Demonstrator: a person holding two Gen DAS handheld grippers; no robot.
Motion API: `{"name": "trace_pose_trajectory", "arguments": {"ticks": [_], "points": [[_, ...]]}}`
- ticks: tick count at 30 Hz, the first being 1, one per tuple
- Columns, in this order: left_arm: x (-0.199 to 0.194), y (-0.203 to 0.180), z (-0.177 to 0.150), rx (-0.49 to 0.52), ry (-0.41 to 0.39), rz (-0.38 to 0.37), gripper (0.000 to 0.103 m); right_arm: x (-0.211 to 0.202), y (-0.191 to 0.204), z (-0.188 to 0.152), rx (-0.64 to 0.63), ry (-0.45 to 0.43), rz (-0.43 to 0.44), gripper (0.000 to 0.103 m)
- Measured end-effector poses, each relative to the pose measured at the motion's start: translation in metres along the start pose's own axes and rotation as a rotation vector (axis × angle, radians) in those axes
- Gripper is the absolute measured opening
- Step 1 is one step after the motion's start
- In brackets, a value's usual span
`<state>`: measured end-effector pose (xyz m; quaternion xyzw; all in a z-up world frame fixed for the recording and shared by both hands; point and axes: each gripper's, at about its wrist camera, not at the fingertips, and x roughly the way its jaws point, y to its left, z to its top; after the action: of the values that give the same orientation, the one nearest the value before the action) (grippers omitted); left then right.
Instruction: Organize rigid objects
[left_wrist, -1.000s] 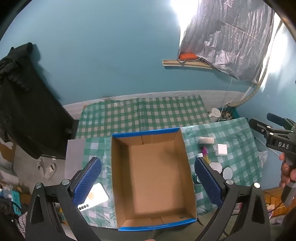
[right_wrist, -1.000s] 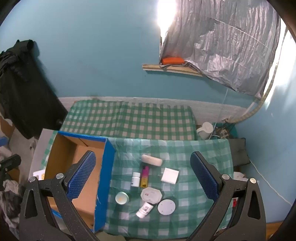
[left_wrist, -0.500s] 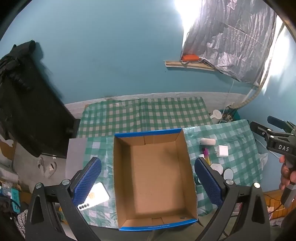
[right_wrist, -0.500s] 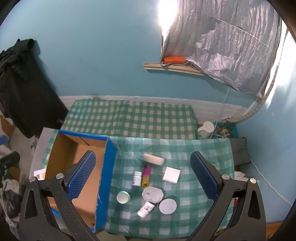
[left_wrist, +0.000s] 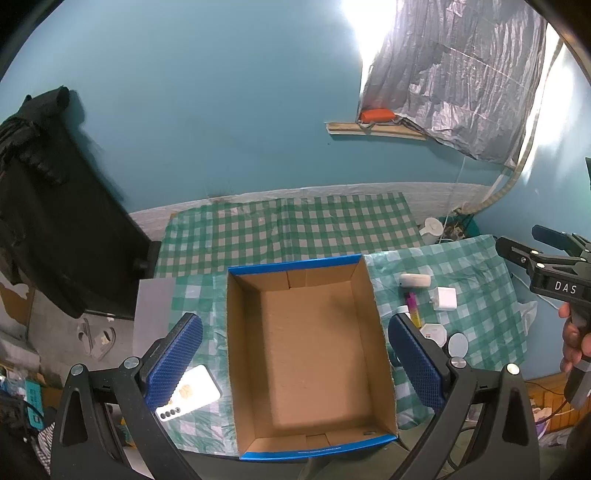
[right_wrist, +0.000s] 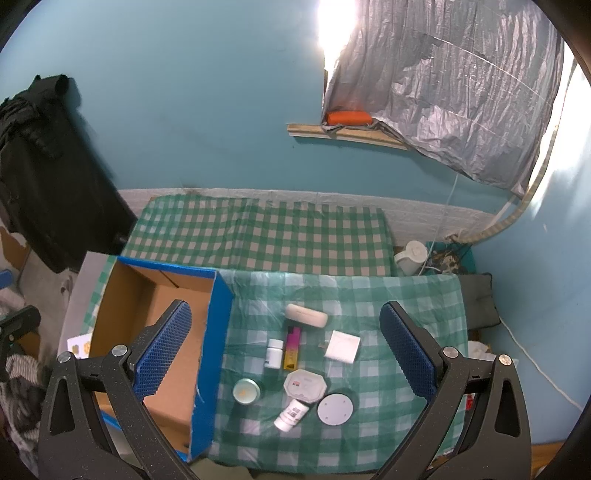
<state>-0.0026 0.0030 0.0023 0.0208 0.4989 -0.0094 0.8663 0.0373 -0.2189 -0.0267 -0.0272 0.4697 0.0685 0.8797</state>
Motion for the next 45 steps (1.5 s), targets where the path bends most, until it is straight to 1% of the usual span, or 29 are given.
{"name": "trace_pose_trajectory", "arguments": {"ticks": [45], "points": [[-0.0005, -0.0021, -0.0034, 0.0, -0.001, -0.002, 0.101, 0.0009, 0.0091, -0.0036, -0.004, 0.007, -0.001, 0.101]]}}
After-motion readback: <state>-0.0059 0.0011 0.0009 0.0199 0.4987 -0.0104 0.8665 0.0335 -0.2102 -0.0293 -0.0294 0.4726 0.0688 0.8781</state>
